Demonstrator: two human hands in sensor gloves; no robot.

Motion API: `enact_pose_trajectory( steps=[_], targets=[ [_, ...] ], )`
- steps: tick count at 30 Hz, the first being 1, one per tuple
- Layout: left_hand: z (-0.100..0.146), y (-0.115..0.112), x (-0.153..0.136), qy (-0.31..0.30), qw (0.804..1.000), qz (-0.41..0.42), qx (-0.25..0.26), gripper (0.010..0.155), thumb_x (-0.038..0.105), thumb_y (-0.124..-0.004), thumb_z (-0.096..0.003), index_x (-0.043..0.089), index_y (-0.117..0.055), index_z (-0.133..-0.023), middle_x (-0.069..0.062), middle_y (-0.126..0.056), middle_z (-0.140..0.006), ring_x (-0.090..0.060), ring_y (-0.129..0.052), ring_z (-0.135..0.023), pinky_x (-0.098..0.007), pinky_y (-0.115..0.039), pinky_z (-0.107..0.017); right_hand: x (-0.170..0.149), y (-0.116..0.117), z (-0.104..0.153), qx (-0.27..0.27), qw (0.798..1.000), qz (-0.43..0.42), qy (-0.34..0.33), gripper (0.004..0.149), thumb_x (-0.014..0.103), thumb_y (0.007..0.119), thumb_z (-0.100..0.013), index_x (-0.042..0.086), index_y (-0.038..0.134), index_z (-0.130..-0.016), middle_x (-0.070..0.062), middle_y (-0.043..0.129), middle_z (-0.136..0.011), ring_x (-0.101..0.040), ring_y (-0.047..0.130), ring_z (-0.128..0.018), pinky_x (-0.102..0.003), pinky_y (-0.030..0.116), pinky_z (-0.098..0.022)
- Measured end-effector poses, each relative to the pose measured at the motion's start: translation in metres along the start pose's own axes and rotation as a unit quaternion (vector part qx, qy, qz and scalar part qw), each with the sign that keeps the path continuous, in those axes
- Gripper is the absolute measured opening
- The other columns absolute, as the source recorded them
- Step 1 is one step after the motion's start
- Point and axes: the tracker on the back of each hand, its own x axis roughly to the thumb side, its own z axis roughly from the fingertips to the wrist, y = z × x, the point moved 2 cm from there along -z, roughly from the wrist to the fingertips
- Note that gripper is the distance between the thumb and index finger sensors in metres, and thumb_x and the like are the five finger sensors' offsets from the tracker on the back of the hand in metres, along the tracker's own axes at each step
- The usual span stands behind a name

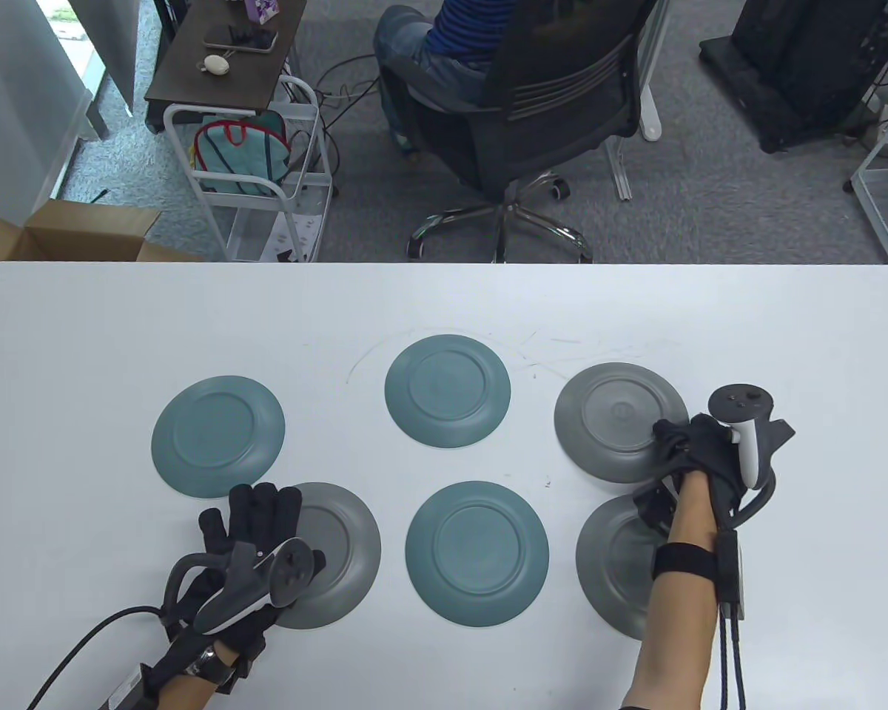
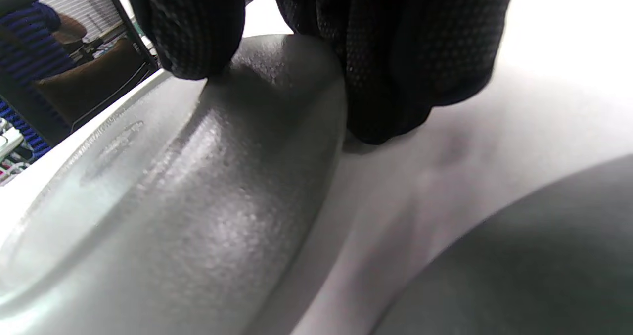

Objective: Flip plate to back facing up

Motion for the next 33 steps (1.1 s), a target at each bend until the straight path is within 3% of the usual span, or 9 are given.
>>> enact_pose_trajectory(
  steps=[14, 33],
  targets=[
    [0.000, 0.000, 0.000, -0.001, 1.000, -0.002, 0.001, 0.087, 0.068, -0.053, -0.0559, 0.016, -0.027, -0.121, -0.021, -0.034, -0.121, -0.051, -0.039, -0.116, -0.073, -0.040, -0.076, 0.016, 0.006, 0.005, -0.048, 0.992, 0.114, -0.003, 0.068, 0.038, 0.079, -0.048, 0.000, 0.059, -0.101, -0.024, 0.084, -0.088, -0.039, 0.094, -0.064, -0.043, 0.083, -0.045],
    [-0.001, -0.001, 0.000, 0.000, 1.000, 0.001, 0.001, 0.087, 0.068, -0.053, -0.0561, 0.016, -0.027, -0.121, -0.021, -0.034, -0.121, -0.051, -0.039, -0.116, -0.073, -0.040, -0.076, 0.025, 0.008, 0.014, -0.066, 0.982, 0.175, -0.007, 0.069, 0.040, 0.079, -0.049, 0.002, 0.059, -0.102, -0.023, 0.082, -0.090, -0.040, 0.092, -0.069, -0.045, 0.081, -0.049]
  ],
)
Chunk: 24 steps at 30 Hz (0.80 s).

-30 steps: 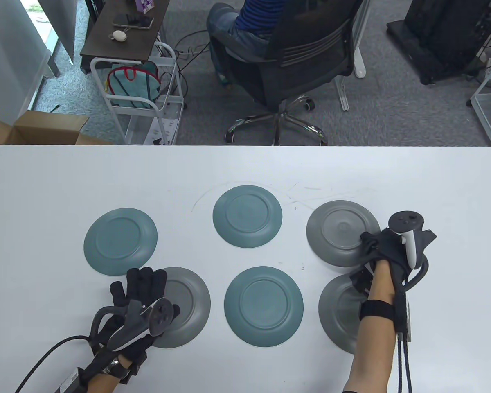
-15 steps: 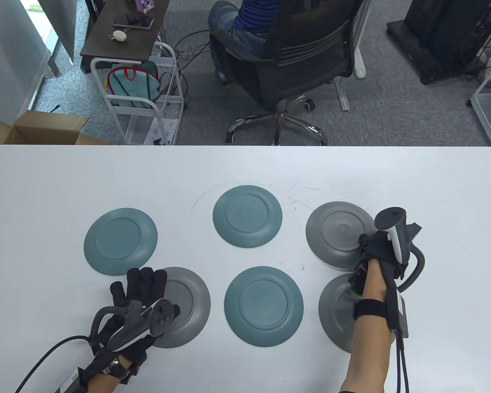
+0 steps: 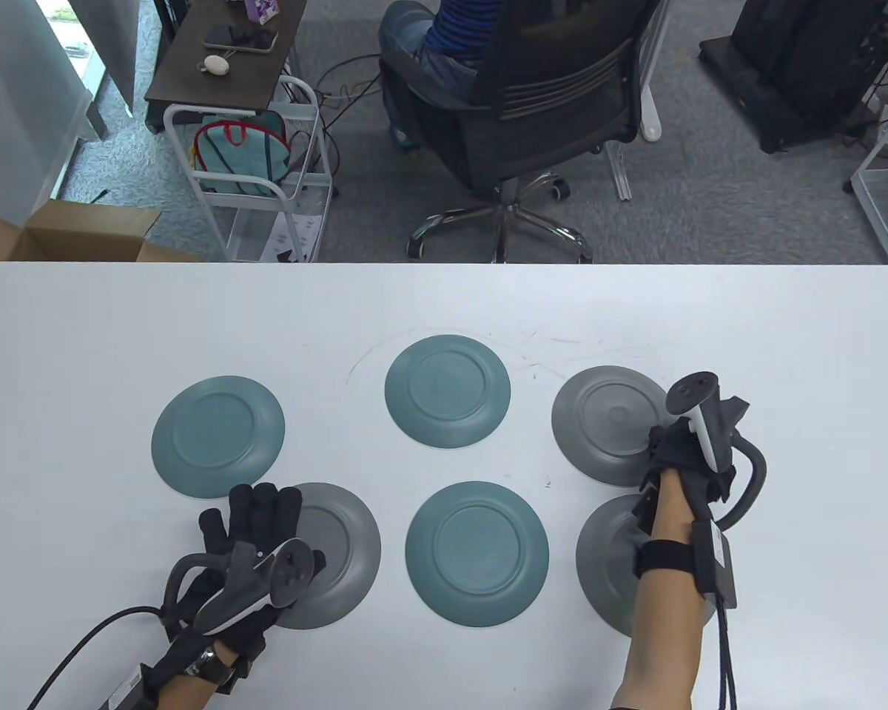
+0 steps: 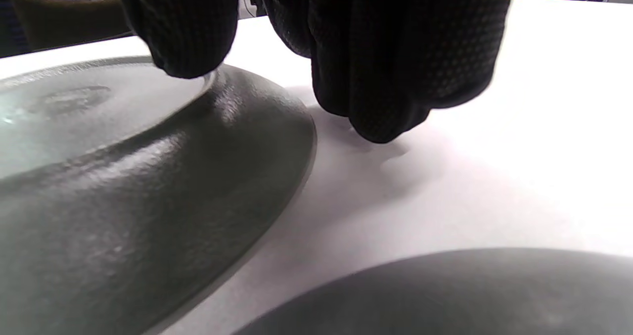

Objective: Flip plate to back facing up

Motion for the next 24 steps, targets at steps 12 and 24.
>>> enact_pose_trajectory(
  steps=[12, 24],
  targets=[
    [0.002, 0.002, 0.001, -0.003, 1.000, 0.002, 0.009, 0.087, 0.068, -0.053, -0.0560, 0.016, -0.027, -0.121, -0.021, -0.033, -0.121, -0.051, -0.039, -0.116, -0.073, -0.040, -0.076, 0.019, -0.026, 0.057, -0.037, 0.990, 0.062, -0.120, 0.080, 0.055, 0.072, -0.049, 0.008, 0.048, -0.109, -0.024, 0.069, -0.103, -0.047, 0.077, -0.086, -0.055, 0.070, -0.061],
    [0.003, 0.003, 0.000, -0.003, 1.000, 0.003, 0.018, 0.087, 0.068, -0.053, -0.0560, 0.016, -0.027, -0.121, -0.021, -0.033, -0.121, -0.051, -0.039, -0.116, -0.073, -0.040, -0.076, 0.028, 0.000, 0.154, -0.042, 0.953, 0.083, -0.287, 0.089, 0.062, 0.068, -0.049, 0.010, 0.035, -0.114, -0.029, 0.048, -0.115, -0.054, 0.053, -0.102, -0.068, 0.047, -0.071]
  ],
)
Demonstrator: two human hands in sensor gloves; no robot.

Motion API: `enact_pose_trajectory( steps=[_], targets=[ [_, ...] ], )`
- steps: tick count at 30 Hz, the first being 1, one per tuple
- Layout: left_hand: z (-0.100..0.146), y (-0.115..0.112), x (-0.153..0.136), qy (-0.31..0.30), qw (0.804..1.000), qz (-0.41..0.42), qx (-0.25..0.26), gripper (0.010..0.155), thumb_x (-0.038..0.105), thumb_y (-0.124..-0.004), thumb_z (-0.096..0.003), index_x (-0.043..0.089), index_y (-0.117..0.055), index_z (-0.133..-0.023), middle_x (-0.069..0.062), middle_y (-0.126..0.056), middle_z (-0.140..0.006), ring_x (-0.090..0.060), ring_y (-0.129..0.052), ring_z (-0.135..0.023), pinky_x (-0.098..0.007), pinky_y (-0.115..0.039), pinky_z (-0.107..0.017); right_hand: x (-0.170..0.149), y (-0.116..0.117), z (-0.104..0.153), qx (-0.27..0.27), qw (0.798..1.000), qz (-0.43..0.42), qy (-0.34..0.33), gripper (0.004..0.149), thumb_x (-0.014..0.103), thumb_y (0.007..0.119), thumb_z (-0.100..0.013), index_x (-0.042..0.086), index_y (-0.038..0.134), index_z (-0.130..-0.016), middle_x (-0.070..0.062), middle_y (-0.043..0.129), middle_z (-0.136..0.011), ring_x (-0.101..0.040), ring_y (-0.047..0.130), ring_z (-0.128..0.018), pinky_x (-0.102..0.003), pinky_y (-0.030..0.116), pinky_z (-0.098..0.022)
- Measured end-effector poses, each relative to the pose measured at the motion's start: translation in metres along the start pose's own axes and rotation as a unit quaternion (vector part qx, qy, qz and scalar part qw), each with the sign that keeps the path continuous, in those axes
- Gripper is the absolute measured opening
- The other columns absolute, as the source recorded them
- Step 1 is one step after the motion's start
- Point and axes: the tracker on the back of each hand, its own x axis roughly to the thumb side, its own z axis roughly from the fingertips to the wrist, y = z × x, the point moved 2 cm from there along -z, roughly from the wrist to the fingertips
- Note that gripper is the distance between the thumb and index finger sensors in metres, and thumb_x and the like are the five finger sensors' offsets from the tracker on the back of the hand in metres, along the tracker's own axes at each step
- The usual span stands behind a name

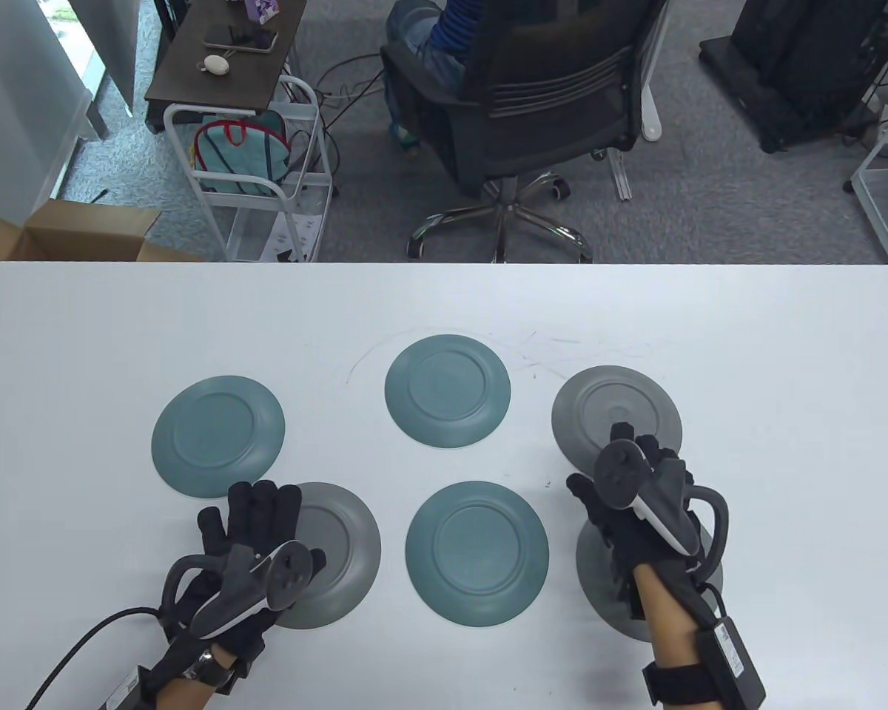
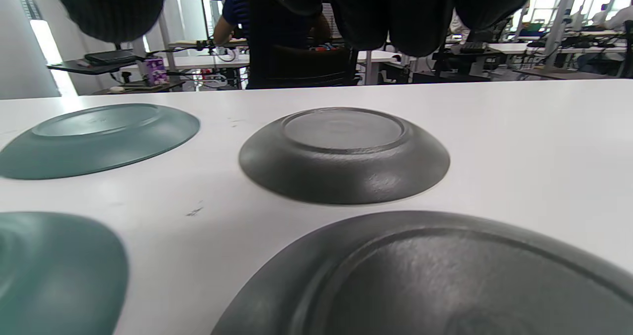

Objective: Flip plate to back facing up

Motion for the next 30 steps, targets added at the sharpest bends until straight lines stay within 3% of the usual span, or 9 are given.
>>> enact_pose_trajectory(
  steps=[7, 15, 30],
  targets=[
    [0.000, -0.001, 0.001, -0.003, 1.000, -0.001, 0.000, 0.087, 0.068, -0.053, -0.0560, 0.016, -0.027, -0.121, -0.021, -0.033, -0.121, -0.051, -0.039, -0.116, -0.073, -0.040, -0.076, 0.020, 0.031, 0.033, 0.039, 0.996, 0.051, -0.057, 0.094, 0.067, 0.064, -0.049, 0.011, 0.027, -0.115, -0.028, 0.035, -0.118, -0.054, 0.037, -0.107, -0.072, 0.037, -0.073],
    [0.000, -0.003, 0.004, -0.007, 1.000, -0.005, -0.003, 0.087, 0.068, -0.053, -0.0560, 0.016, -0.027, -0.121, -0.021, -0.033, -0.121, -0.051, -0.039, -0.116, -0.073, -0.040, -0.076, 0.030, 0.057, 0.054, 0.052, 0.993, 0.062, -0.091, 0.096, 0.068, 0.061, -0.049, 0.011, 0.021, -0.114, -0.028, 0.025, -0.119, -0.053, 0.024, -0.108, -0.074, 0.026, -0.072],
    [0.001, -0.003, 0.007, -0.010, 1.000, -0.007, -0.007, 0.087, 0.068, -0.053, -0.0560, 0.016, -0.027, -0.121, -0.021, -0.033, -0.121, -0.051, -0.039, -0.116, -0.073, -0.040, -0.076, 0.030, 0.066, 0.059, 0.044, 0.992, 0.065, -0.094, 0.096, 0.067, 0.062, -0.049, 0.010, 0.021, -0.114, -0.028, 0.025, -0.118, -0.053, 0.023, -0.107, -0.074, 0.026, -0.071]
  ],
)
